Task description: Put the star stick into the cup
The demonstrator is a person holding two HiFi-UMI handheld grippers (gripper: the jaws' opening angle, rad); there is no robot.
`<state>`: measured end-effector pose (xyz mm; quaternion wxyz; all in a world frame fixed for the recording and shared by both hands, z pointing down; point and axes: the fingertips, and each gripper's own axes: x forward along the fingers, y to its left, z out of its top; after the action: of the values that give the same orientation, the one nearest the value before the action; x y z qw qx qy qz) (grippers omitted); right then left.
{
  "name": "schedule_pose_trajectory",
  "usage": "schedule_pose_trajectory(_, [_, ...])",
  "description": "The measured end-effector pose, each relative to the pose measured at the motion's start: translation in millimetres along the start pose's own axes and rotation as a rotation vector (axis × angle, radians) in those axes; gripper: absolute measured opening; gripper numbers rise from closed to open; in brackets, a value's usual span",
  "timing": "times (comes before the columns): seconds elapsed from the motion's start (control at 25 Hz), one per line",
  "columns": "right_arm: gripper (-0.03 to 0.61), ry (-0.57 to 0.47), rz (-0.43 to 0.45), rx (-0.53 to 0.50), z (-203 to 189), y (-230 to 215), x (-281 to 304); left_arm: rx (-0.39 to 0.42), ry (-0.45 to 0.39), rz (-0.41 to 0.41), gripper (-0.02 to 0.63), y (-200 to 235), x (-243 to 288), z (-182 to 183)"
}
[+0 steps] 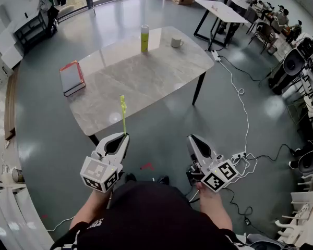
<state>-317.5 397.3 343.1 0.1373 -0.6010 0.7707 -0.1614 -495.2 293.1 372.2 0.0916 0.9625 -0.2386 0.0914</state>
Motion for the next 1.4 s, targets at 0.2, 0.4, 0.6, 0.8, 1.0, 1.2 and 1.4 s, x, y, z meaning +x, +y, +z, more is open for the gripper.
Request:
schedule_pose_trajectory(0.2, [0.012, 0.039, -0.013, -0.093, -6, 5, 0, 0.061, 0.002, 0.005, 0.006, -13, 4, 1])
schedule_pose_trajectory(0.4, [0.012, 0.037, -0.01, -0.089, -6, -2, -9, 0.058, -0.007, 0.005, 0.006, -25, 15, 4])
schedule_pose_trajectory(0.6, [0.014, 0.017, 0.011, -0.093, 3, -10, -23, 0.068, -0.012, -0.013, 0.006, -44, 29, 9])
schedule_pose_trajectory(0.8, [0.014, 0.01, 0.006, -0.071, 6, -30, -44, 0.064, -0.002, -0.031, 0.006, -73, 50, 5])
schedule_pose_trajectory(1.0, [0.014, 0.039, 0.007, -0.036, 2, -52, -69, 0.056, 0.0, -0.038, 0.006, -98, 70, 5])
schedule_pose_trajectory(1.2, [0.014, 0.04, -0.01, -0.012, 0, -66, -80, 0.056, 0.019, -0.066, 0.006, -111, 88, 0])
schedule_pose_trajectory(1.4, [0.014, 0.033, -0.024, -0.009, 8, -85, -74, 0.061, 0.019, -0.103, 0.006, -115, 119, 4])
